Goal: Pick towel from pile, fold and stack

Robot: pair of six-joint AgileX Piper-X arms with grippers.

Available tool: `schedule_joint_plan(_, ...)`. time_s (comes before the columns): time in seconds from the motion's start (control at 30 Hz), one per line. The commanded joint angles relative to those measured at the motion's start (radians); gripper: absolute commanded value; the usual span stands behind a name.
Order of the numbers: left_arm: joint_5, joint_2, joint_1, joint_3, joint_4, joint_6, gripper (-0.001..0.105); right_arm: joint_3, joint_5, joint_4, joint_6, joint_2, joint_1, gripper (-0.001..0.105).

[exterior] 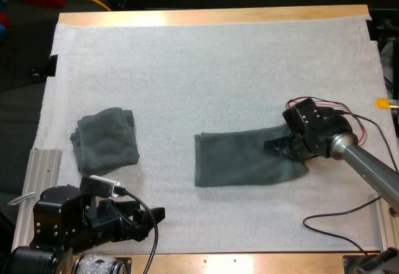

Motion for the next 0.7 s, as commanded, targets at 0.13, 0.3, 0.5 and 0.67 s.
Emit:
schedule_joint_plan(0.13,0.011,-0.006,-0.006,-0.007,-0.004,-0.009,0.068,0.004,0.088,0.088,-0.018,-0.041,-0.003,0.001)
schedule_joint_plan(0.3,0.011,-0.006,-0.020,-0.007,-0.004,-0.009,0.068,0.004,0.080,0.092,-0.014,-0.069,0.022,0.001)
schedule_joint_plan(0.5,0.011,-0.006,-0.020,-0.007,-0.004,-0.009,0.068,0.004,-0.016,0.030,0.052,-0.073,0.096,0.001)
schedule_joint_plan(0.67,0.011,-0.006,-0.020,-0.007,0.005,-0.009,0.068,0.004,-0.097,-0.080,0.173,-0.073,0.146,0.001)
